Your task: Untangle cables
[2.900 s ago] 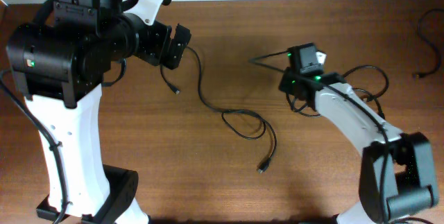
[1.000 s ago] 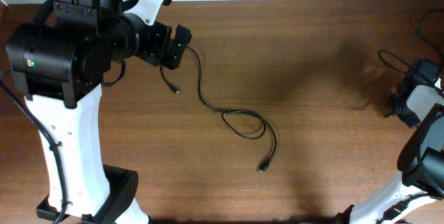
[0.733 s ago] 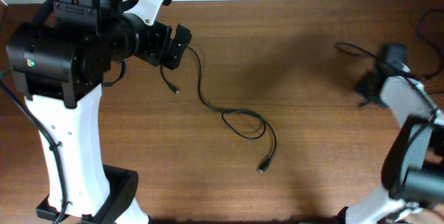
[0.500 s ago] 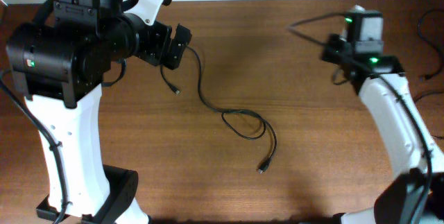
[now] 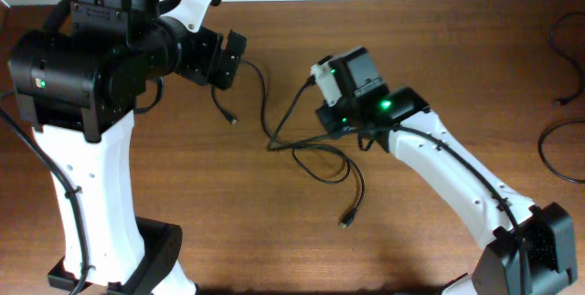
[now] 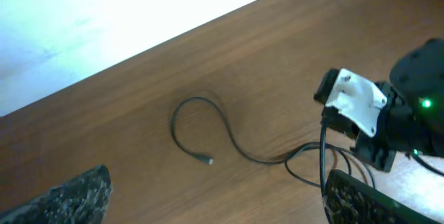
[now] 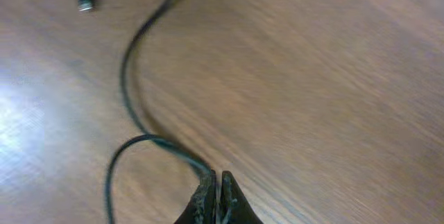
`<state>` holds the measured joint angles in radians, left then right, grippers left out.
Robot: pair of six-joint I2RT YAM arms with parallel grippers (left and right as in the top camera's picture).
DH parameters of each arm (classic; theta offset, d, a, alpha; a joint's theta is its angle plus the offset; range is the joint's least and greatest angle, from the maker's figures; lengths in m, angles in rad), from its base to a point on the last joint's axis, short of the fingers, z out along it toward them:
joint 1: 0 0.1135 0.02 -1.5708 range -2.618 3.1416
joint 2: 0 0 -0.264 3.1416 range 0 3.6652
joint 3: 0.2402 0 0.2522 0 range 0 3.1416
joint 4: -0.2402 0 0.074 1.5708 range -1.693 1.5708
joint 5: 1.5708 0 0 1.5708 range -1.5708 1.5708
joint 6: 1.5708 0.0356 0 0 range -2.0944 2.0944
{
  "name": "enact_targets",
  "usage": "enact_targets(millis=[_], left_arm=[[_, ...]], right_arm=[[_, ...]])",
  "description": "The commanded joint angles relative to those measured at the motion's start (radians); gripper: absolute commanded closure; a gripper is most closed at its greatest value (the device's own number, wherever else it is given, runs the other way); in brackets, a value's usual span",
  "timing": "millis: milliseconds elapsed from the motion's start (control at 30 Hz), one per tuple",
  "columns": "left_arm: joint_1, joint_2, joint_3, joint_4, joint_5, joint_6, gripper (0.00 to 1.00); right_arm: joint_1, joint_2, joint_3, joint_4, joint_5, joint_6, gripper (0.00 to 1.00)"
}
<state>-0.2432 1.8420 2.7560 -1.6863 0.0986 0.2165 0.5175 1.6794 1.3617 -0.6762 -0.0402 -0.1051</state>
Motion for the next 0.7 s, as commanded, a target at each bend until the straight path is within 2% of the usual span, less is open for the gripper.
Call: enact_targets(millis=[0,200,333,400,467,667], left_arm=[[0.004,-0.015,-0.004,0.016,-0.029,-0.009,0.01],[0.004,-0.015,-0.004,0.016,-0.087,-0.009,0.01],[0.004,-0.015,-0.004,0.016,-0.088,-0.009,0.01],[0.004,-0.015,-0.004,0.016,-0.090,-0.009,0.01],[0.004,-0.015,-0.004,0.007,-0.116,-0.009,0.01],[0.004,-0.015,-0.005,-0.002,-0.132,-0.009,0.01]], right_arm=[[0.018,0.016,-0.046,-0.002,-0.040,0.132,0.96],[0.069,0.016,-0.127,-0.070,-0.090,0.147,0.96],[0.145,0.016,-0.176,-0.068,-0.111,0.109,0.90],[0.201,0.016,-0.190,-0.066,-0.106,0.109,0.80],[0.242,0.016,-0.194,-0.062,-0.087,0.110,0.35],[0.267,0.016,-0.217,-0.040,-0.079,0.110,0.33]])
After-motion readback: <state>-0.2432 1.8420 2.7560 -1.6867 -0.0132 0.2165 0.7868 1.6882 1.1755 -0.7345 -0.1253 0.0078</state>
